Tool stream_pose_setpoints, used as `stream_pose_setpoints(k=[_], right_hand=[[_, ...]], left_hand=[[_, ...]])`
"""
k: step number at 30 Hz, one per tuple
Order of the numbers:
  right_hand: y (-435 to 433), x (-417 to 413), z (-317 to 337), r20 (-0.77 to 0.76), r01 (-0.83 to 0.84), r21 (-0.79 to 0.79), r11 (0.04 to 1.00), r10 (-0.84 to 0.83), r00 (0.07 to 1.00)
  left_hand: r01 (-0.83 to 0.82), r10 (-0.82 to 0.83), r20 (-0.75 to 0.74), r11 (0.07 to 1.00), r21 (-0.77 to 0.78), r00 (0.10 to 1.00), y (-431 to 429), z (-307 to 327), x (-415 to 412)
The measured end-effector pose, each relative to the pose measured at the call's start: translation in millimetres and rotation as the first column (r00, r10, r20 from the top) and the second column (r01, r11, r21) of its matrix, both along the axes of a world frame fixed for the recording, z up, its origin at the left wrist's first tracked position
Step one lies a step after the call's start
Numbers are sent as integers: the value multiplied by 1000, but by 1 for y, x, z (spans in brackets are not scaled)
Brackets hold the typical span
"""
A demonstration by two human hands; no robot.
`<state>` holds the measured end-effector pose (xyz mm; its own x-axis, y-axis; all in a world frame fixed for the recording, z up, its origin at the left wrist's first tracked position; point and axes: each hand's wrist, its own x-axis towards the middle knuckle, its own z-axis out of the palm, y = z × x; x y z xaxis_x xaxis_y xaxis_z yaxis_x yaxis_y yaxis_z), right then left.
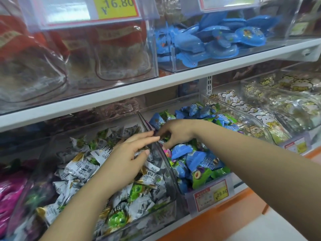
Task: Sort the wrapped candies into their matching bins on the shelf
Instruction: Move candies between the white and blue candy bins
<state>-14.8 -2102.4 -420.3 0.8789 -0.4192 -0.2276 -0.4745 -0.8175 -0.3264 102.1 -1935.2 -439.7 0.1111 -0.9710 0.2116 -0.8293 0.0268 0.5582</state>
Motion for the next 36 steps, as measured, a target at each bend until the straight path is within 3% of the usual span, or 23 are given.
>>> stream_pose_setpoints(k=[7,12,26,29,33,36], right_hand=[[2,1,5,-182,-8,59,998,18,983],[1,0,-1,-97,38,135,990,-25,995],[6,-10,7,-28,82,56,995,-80,996],[5,-16,10,96,97,43,994,-101,990],[13,-38,20,433,188,-24,982,-159,887],[33,-53,27,623,188,161,969,-248,742]], left_hand=[[9,-9,15,1000,-4,1000,2,0,-1],[5,-5,24,1000,-4,1000,2,0,0],[-4,4,-7,1000,22,1000,2,2,-2],[-3,3,-6,1000,31,1000,3,3,-3],[-14,14,-2,999,31,1000,4,7,-6],[-72,68,-62,995,-65,996,7,16,-14]])
